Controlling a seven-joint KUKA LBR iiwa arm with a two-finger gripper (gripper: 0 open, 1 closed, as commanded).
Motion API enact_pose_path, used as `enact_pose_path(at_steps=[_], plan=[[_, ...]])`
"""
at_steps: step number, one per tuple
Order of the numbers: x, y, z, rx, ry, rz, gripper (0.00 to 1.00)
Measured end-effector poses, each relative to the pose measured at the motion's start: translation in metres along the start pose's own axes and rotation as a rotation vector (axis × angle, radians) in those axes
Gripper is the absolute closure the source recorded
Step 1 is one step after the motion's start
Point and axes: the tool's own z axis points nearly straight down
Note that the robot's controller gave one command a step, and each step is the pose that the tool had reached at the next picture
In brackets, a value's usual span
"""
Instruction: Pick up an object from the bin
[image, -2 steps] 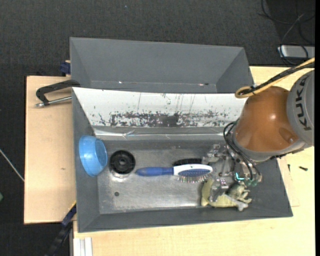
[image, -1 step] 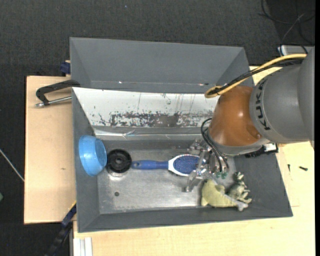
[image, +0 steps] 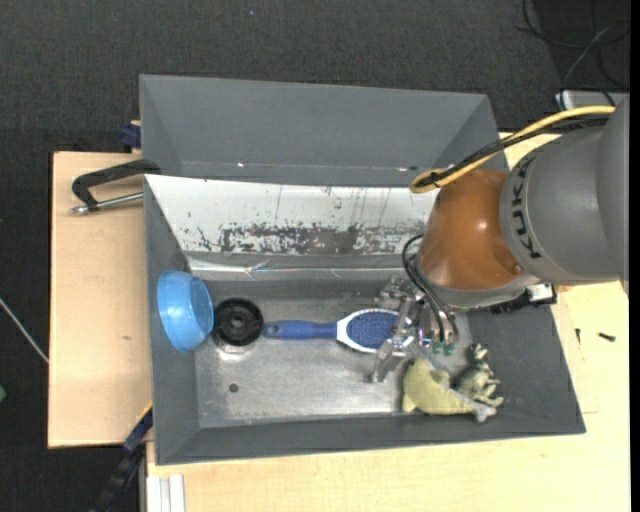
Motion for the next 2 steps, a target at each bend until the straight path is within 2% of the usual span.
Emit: enact_pose_path(at_steps=[2], plan=[[-0.0021, 0.0011, -0.0021, 0.000, 0.002, 0.000, 0.00]])
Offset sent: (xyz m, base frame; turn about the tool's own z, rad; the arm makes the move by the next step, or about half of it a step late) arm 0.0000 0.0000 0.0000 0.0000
